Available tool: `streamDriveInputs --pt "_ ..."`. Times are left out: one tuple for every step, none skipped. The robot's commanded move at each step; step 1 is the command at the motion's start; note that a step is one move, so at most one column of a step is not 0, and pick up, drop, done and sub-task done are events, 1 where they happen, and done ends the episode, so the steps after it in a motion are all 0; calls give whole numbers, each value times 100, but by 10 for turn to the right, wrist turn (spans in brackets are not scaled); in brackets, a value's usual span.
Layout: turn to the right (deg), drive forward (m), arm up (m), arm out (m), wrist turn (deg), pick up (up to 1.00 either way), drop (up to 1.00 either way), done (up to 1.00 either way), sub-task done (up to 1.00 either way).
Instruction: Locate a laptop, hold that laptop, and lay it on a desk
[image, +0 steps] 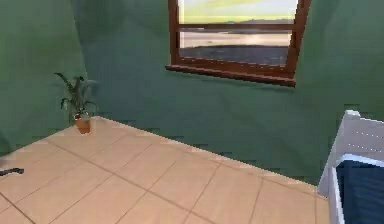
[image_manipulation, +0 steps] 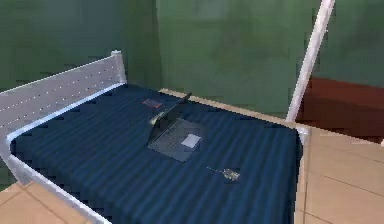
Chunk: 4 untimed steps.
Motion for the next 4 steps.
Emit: streamDriveInputs --pt "-450 0 0 0 0 0 0 0 0" --pt "-150 0 0 0 0 0 0 0 0" --pt "0 10 0 0 0 0 0 0 0" --pt "450 0 0 0 0 0 0 0 0"
